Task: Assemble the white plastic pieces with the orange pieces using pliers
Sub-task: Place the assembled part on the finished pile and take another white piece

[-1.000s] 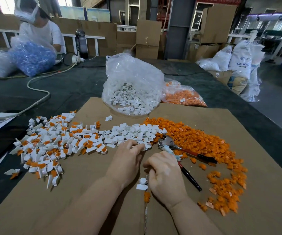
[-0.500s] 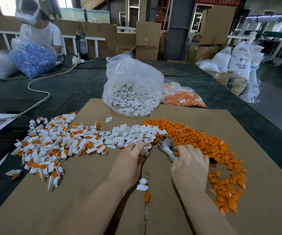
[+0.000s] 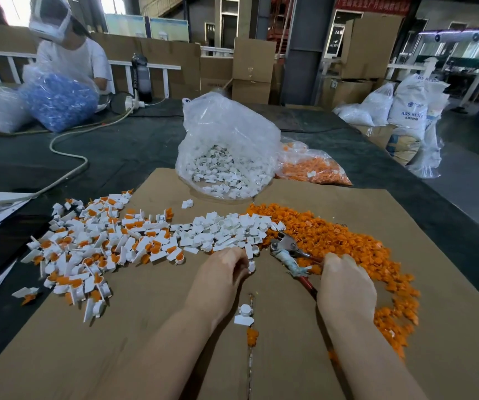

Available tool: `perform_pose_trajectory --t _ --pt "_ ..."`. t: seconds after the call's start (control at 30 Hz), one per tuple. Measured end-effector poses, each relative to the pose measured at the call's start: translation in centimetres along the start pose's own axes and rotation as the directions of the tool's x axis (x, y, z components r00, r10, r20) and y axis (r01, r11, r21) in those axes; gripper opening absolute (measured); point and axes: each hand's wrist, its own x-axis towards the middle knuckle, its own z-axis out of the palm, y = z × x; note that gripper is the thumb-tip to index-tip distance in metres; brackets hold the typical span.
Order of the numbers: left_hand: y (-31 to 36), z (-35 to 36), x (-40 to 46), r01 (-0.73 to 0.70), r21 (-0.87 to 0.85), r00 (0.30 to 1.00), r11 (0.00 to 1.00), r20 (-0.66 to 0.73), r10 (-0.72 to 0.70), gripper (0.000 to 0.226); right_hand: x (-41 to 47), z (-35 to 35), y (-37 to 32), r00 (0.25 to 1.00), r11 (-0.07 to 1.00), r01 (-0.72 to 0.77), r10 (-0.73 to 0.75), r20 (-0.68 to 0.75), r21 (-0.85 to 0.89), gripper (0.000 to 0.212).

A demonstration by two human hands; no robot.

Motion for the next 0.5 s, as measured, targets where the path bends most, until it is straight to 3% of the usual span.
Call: perform_pose_trajectory --t 0.2,0.33,0.5 --pt "0.1 -0.1 0.0 0.007 -0.029 1.0 1.0 -0.004 -0.007 0.037 0.2 0.6 0.1 0.989 0.986 0.131 -0.123 -0.076 0.104 0.028" --pt "0.1 -0.3 0.0 -0.03 -0.002 0.999 1.0 -0.012 0.03 0.025 0.2 0.7 -1.3 0.981 0.892 0.183 -0.142 -0.129 0.413 0.027" --pt "0.0 -0.6 0.0 -0.008 -0.037 1.0 0.999 -0.015 0.008 0.014 -0.8 1.7 -3.2 0.967 0.805 0.256 -0.217 -0.136 0.536 0.01"
